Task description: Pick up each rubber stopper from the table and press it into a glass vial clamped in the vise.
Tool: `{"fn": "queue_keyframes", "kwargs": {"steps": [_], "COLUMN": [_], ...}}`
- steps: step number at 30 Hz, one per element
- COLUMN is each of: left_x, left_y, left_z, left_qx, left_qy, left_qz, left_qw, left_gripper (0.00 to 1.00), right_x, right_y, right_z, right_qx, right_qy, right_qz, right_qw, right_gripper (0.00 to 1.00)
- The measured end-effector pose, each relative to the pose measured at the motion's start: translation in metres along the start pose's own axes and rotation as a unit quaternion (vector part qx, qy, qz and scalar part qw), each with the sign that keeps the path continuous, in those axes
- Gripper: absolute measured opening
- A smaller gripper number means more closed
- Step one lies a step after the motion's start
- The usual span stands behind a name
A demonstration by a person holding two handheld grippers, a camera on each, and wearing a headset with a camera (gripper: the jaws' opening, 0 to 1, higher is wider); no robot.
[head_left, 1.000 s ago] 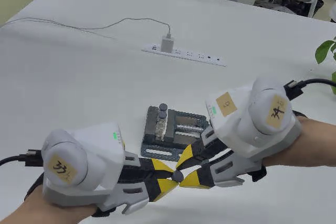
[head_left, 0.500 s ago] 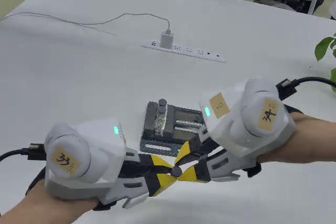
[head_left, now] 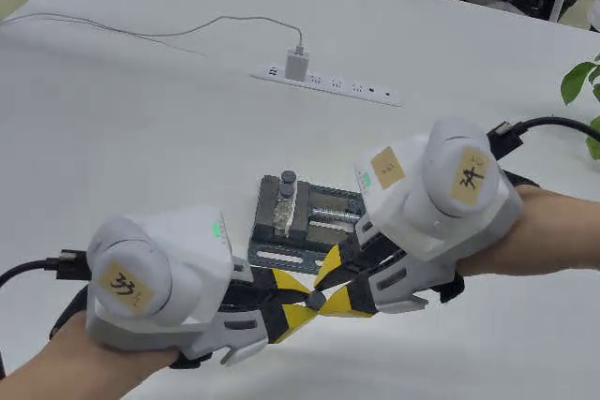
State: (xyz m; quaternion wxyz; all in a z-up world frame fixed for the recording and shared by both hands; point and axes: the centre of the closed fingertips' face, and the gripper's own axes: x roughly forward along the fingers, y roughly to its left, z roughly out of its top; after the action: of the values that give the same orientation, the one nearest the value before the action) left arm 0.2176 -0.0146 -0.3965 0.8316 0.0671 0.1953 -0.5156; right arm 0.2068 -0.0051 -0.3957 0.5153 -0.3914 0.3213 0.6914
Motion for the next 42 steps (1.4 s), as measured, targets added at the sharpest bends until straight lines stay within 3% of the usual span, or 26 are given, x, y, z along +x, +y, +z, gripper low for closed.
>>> {"fn": "queue_keyframes", "kwargs": {"steps": [5,11,15,21,28,34,38,42], "left_x": [0.000,-0.005,-0.011,-0.027,-0.041,-0.045,-0.046,-0.047], "left_y": [0.003,0.014,0.027,0.054,0.072,0.072,0.072,0.071], "left_z": [-0.002,-0.012,-0.017,-0.028,-0.039,-0.050,-0.057,-0.058], "left_qx": [-0.004,-0.005,-0.014,-0.024,-0.041,-0.067,-0.062,-0.068], "left_qy": [0.001,0.011,0.006,0.007,0.012,0.023,0.035,0.034], "left_qz": [0.006,0.036,0.068,0.131,0.171,0.173,0.177,0.177], "left_qw": [1.0000,0.9993,0.9976,0.9911,0.9843,0.9824,0.9815,0.9813], "left_gripper": [0.05,0.23,0.40,0.67,0.95,0.99,0.99,0.99], "right_x": [0.001,0.003,0.005,0.008,0.008,0.006,0.005,0.004], "right_y": [-0.003,-0.009,-0.013,-0.013,-0.017,-0.025,-0.035,-0.046], "right_z": [0.000,0.000,-0.007,-0.014,-0.016,-0.018,-0.018,-0.018], "right_qx": [0.012,0.024,0.033,0.045,0.049,0.046,0.039,0.026], "right_qy": [-0.002,-0.008,-0.005,0.000,0.000,0.005,0.012,0.024], "right_qz": [-0.001,-0.007,-0.008,-0.002,-0.005,-0.006,-0.011,-0.012], "right_qw": [0.9999,0.9997,0.9994,0.9990,0.9988,0.9989,0.9991,0.9993], "right_gripper": [0.06,0.06,0.06,0.06,0.06,0.06,0.06,0.06]}}
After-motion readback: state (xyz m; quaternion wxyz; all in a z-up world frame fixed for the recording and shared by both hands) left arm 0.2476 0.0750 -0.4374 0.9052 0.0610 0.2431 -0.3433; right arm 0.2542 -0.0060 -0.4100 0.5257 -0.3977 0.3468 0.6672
